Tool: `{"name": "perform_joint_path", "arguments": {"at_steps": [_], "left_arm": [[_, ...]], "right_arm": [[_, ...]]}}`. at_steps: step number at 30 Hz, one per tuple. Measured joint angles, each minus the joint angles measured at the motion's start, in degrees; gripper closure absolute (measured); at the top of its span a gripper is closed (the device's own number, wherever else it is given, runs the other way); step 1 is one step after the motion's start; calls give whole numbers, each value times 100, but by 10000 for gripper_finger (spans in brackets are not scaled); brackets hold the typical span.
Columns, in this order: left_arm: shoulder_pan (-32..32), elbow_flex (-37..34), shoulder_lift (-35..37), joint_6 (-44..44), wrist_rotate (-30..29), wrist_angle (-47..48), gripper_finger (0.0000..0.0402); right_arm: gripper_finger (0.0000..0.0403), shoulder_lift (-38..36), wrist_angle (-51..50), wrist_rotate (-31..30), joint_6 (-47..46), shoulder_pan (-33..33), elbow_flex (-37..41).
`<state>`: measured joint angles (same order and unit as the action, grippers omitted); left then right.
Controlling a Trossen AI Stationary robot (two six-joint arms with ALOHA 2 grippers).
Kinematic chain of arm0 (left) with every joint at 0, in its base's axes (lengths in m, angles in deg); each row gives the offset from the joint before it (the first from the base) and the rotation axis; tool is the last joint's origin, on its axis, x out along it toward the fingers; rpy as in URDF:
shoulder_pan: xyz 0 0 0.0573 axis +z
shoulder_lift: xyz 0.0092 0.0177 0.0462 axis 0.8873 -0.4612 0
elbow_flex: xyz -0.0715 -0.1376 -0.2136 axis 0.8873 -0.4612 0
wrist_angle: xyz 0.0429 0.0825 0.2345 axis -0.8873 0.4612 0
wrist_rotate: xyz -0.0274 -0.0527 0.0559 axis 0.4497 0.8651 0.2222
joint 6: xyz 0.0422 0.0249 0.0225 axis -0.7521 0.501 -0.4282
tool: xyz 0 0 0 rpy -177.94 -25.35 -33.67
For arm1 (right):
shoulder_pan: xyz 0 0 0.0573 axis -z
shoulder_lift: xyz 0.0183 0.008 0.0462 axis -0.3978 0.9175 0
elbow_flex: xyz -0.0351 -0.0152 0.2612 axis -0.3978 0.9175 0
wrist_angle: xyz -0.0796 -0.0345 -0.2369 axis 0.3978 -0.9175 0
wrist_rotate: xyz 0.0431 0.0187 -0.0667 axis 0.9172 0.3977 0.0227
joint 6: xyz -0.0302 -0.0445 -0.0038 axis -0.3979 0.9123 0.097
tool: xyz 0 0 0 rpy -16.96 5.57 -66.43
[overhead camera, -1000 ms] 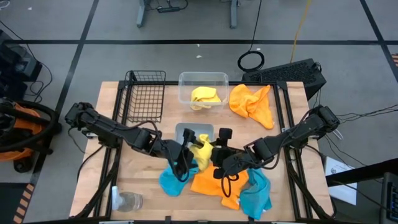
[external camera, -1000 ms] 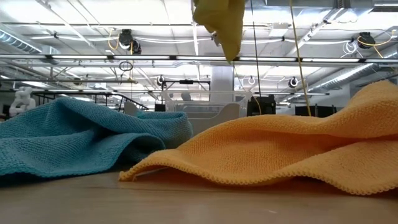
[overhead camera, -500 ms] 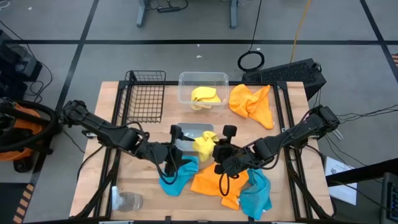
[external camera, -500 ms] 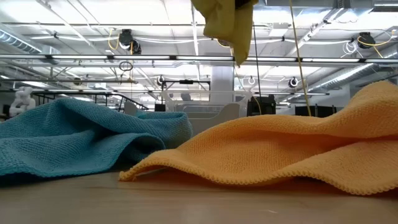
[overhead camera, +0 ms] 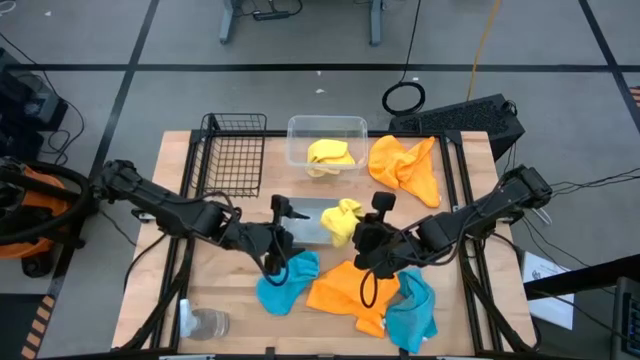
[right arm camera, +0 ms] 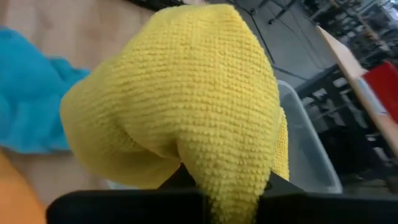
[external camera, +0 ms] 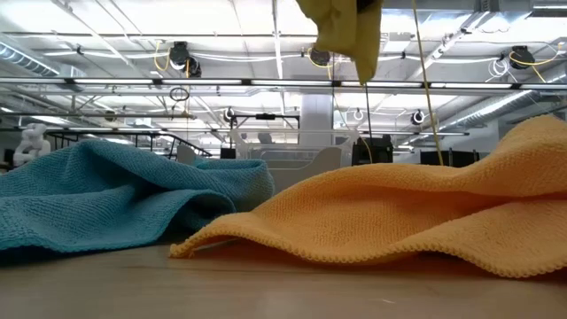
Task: Sort microfiber towel by color & place in baskets
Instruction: Put the yellow microfiber cloth into the transparent bin
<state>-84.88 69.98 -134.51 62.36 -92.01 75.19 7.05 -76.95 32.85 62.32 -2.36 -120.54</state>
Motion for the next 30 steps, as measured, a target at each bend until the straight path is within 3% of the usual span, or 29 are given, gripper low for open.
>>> {"name": "perform_joint_path", "arguments": {"at_steps": [6, 9, 13, 20, 26, 30], "left_arm": [[243, -1004, 217, -236, 410, -1290, 13], [349, -1353, 328, -454, 452, -2141, 13], [467, -1525, 383, -439, 447, -2560, 13], [474, -1583, 383, -309, 209, -2612, 13], [541, -1583, 433, -341, -589, -2214, 13], [840, -1599, 429, -369, -366, -2008, 13]], "right_arm": [[384, 0, -306, -63, 71, 212, 0], [384, 0, -196, -51, 561, 430, 0], [384, -51, 167, 100, 1352, 966, 0], [383, -46, 1243, 1935, 2492, 2353, -2], [383, -46, 1770, 3451, 2906, 3748, -2], [383, -44, 1972, 4577, 2870, 4650, -2]]}}
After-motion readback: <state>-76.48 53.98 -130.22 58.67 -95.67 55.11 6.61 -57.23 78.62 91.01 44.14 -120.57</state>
